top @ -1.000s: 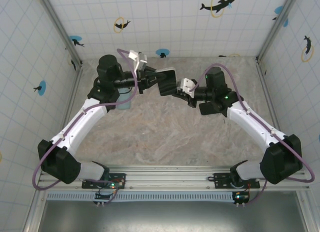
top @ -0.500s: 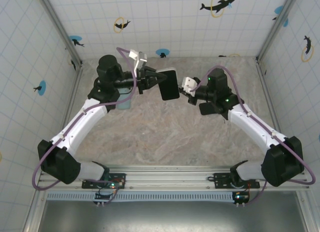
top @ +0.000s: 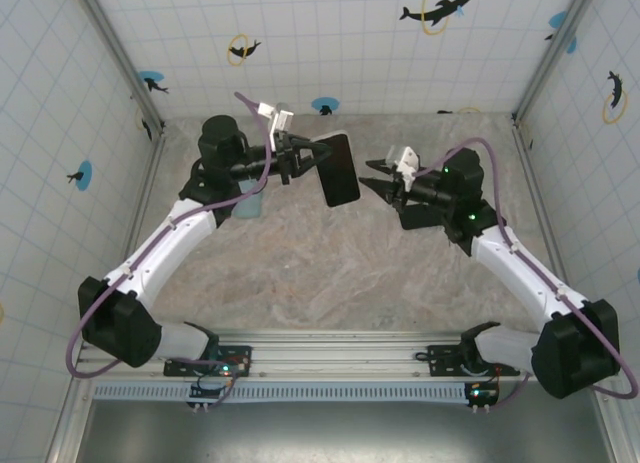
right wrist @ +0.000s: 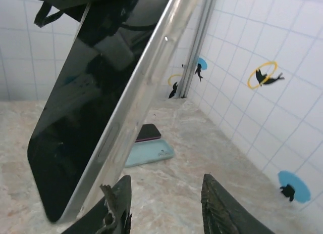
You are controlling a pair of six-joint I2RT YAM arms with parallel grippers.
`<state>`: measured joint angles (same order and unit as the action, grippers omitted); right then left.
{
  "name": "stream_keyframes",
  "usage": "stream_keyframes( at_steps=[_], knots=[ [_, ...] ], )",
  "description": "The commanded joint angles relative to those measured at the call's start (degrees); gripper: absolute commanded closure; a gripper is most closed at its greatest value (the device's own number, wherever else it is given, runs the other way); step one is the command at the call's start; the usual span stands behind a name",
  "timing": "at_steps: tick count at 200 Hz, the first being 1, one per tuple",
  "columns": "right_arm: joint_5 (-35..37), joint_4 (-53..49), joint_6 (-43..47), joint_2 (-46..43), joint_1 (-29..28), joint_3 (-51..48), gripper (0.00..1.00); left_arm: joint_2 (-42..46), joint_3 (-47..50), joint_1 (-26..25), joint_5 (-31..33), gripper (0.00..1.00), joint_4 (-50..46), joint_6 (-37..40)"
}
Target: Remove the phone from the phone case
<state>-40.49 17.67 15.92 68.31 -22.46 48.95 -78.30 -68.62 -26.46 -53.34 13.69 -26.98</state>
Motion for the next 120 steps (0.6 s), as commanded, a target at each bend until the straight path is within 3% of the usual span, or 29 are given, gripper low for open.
stream_keyframes(
  at_steps=[1,32,78,120],
  knots=[
    [-2.14,11.96,-17.47,-1.68,1.75,-4.37,0.55,1.49,0.53,0.27,5.92,1.0,6.44,-9.65],
    [-0.2,20.07,-35.26,-2.98,4.01,-8.61,0.5,1.48,2.9,0.27,10.97,1.0,11.82,-22.49],
    [5.14,33.15,-57.85,-3.51,4.37,-14.64,0.49,1.33,5.33,0.2,14.68,1.0,14.46,-34.13],
    [8.0,33.33,-61.61,-2.48,1.51,-15.02,0.51,1.25,7.49,-0.5,16.21,1.0,18.69,-38.49]
  ],
)
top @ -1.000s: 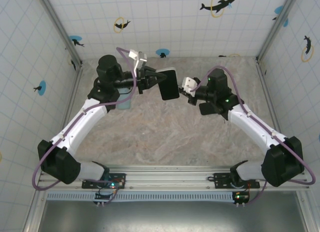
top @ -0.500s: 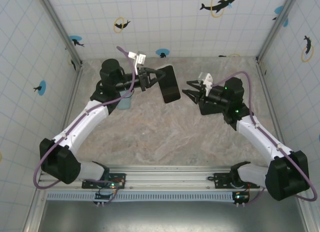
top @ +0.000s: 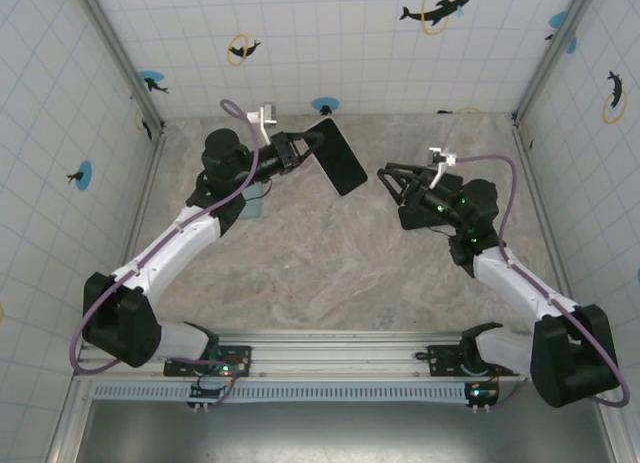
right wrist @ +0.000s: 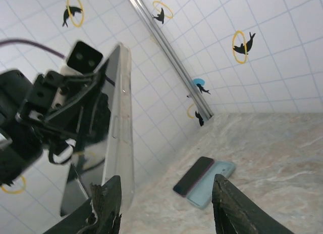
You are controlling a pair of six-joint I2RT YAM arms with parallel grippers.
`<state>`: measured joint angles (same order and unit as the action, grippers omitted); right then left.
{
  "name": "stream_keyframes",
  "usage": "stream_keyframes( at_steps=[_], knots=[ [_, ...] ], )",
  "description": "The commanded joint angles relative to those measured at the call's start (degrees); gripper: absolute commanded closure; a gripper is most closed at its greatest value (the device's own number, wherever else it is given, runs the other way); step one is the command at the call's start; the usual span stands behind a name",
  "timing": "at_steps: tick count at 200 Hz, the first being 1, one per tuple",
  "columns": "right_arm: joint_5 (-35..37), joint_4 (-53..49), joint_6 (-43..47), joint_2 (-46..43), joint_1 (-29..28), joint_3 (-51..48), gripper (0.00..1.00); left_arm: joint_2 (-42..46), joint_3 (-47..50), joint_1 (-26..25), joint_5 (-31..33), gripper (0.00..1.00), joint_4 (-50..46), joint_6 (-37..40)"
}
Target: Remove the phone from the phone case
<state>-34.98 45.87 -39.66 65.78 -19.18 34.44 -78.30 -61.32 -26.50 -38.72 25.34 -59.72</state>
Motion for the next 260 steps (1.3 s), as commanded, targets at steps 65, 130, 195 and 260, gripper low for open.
stream_keyframes(
  at_steps=[65,130,195,260],
  knots=[
    [4.33,3.81,-7.51,1.54,-3.41,-0.08,0.55,0.17,-0.04,-0.92,1.39,1.0,8.33,-7.08],
    [2.48,5.43,-10.45,3.31,-3.6,0.4,0.58,0.44,0.24,-1.09,1.33,1.0,8.24,-6.98],
    [0.14,8.92,-12.75,4.66,-4.4,0.55,0.59,0.61,0.92,-1.18,2.33,1.0,8.58,-7.29],
    [5.29,18.05,-26.32,7.67,-7.76,0.28,0.61,-1.95,2.22,-2.83,6.98,1.0,10.0,-12.07]
  ],
)
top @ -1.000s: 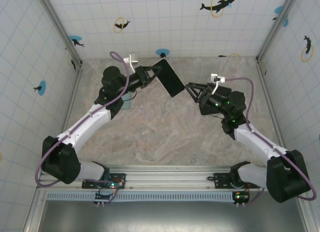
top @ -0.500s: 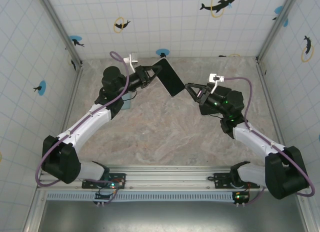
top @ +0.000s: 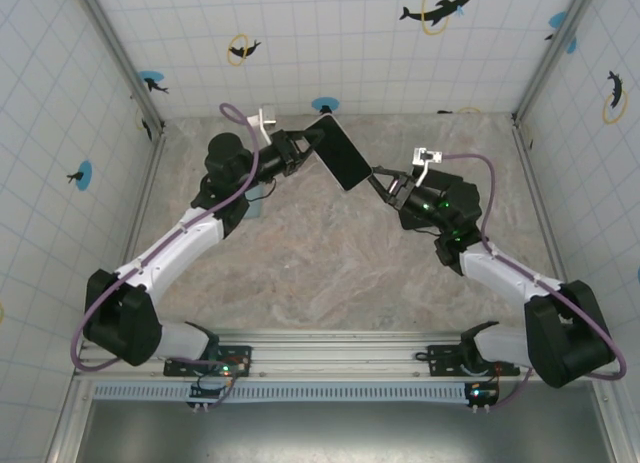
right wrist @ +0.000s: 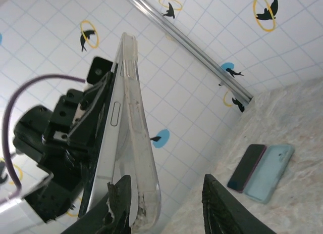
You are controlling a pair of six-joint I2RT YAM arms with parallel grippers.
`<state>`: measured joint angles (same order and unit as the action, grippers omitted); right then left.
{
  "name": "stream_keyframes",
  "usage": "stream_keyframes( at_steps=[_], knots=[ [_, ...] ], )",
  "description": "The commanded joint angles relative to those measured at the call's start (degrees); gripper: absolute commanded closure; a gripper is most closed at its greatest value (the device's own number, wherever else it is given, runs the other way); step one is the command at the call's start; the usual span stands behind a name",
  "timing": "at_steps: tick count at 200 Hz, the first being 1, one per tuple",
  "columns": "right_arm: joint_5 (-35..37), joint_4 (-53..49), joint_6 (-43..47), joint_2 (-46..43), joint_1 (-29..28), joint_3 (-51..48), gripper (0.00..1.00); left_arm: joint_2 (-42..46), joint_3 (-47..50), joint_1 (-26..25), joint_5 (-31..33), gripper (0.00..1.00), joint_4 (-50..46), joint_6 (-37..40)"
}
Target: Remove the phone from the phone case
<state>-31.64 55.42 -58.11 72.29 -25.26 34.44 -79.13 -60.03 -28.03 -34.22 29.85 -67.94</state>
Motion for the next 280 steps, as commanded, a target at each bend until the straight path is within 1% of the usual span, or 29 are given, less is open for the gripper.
stream_keyframes(
  at_steps=[1,33,66,105,123,144,152,167,194,207,234,242,247,269,280],
  knots=[
    [1.98,8.66,-8.11,1.21,-1.7,0.28,0.61,-1.16,0.95,-1.31,2.53,1.0,5.63,-3.9],
    [5.12,9.39,-13.26,2.01,-2.98,1.11,0.63,-2.75,0.87,-1.86,2.54,1.0,6.68,-4.93],
    [4.92,9.79,-15.56,3.41,-4.1,3.32,0.66,-4.19,0.29,-2.02,0.49,1.0,7.84,-6.06],
    [4.21,12.78,-19.09,4.84,-3.68,4.1,0.8,-5.36,-0.53,-1.98,-1.58,1.0,5.45,-3.51],
    [3.77,15.47,-21.63,5.66,-3.22,4.21,0.89,-6.19,-1.46,-1.91,-2.66,0.95,4.37,-2.37],
    [4.44,15.56,-22.1,5.37,-2.79,3.85,0.94,-6.82,-2.13,-1.44,-2.87,0.81,3.65,-1.66],
    [4.8,15.49,-22.13,5.19,-2.8,3.63,0.94,-6.78,-2.11,-1.27,-2.68,0.76,4.01,-1.73],
    [6.13,16.11,-23.04,5.05,-2.57,2.87,0.96,-6.73,-2.19,-1.01,-2.04,0.71,4.07,-1.67],
    [7.34,17.67,-24.45,5.46,-2.28,2.0,0.98,-6.7,-2.65,-0.88,-1.16,0.6,3.04,-0.61],
    [7.49,18.21,-24.81,5.92,-2.28,1.87,0.98,-6.36,-2.31,-0.88,0.35,0.51,1.93,0.55],
    [9.02,18.51,-24.75,6.28,-2.01,1.55,0.98,-5.23,-1.48,-0.71,4.19,0.39,-1.73,1.33],
    [9.14,18.22,-24.32,6.28,-1.95,1.5,0.98,-4.69,-0.72,-0.7,5.86,0.37,-2.62,0.92],
    [11.32,17.95,-23.86,6.27,-1.9,1.56,0.98,-4.26,0.24,-0.71,6.88,0.36,-2.43,0.26],
    [13.85,16.87,-22.39,6.82,-2.0,1.71,0.98,-2.35,6.15,-0.71,9.63,0.34,3.51,-5.32],
    [14.21,16.49,-21.51,7.61,-2.01,2.2,0.98,-1.76,7.23,-1.16,10.52,0.33,3.82,-7.06]
  ],
)
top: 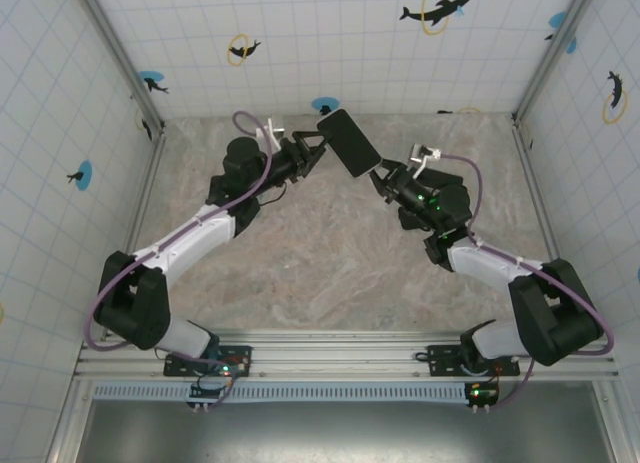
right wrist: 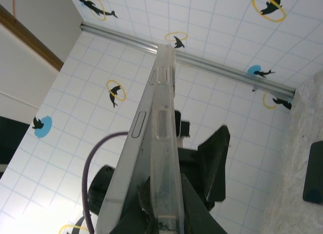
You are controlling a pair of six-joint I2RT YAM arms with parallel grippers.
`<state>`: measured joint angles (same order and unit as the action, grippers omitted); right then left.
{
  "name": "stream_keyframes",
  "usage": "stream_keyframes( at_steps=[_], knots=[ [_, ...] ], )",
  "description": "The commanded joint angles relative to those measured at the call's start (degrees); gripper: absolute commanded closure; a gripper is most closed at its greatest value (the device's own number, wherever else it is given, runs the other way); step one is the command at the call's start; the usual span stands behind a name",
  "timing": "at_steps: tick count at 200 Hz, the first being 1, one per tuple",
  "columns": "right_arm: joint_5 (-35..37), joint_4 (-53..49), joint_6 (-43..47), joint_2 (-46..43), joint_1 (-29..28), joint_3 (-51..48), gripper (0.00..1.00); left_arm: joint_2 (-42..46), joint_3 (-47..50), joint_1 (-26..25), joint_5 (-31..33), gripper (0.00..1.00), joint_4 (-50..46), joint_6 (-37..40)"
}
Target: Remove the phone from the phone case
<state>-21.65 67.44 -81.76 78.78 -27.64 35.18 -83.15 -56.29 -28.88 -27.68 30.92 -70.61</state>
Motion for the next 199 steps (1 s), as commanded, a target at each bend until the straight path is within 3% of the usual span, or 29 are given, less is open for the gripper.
stream_keyframes(
  at_steps=[1,31,58,88,116,199],
  knots=[
    [4.32,4.42,2.22,1.16,0.38,1.47,0.98,2.32,3.53,-0.39,4.1,0.33,2.75,-4.47],
    [10.7,4.03,3.4,2.8,-0.17,1.14,0.98,6.1,6.78,-2.69,9.78,0.32,1.33,-7.94],
    [17.61,2.5,5.06,3.8,-1.62,1.4,0.98,8.87,9.79,-7.9,16.28,0.33,3.3,-12.43],
    [20.11,4.87,4.91,7.27,-3.05,2.6,0.98,8.25,12.64,-13.37,20.6,0.34,11.03,-19.51],
    [22.47,6.04,5.13,9.42,-4.59,3.44,0.99,5.38,9.61,-17.69,22.83,0.35,11.56,-21.06],
    [23.34,6.83,5.6,10.35,-6.64,3.92,0.99,-1.53,9.34,-19.19,25.29,0.41,21.38,-29.14]
  ],
)
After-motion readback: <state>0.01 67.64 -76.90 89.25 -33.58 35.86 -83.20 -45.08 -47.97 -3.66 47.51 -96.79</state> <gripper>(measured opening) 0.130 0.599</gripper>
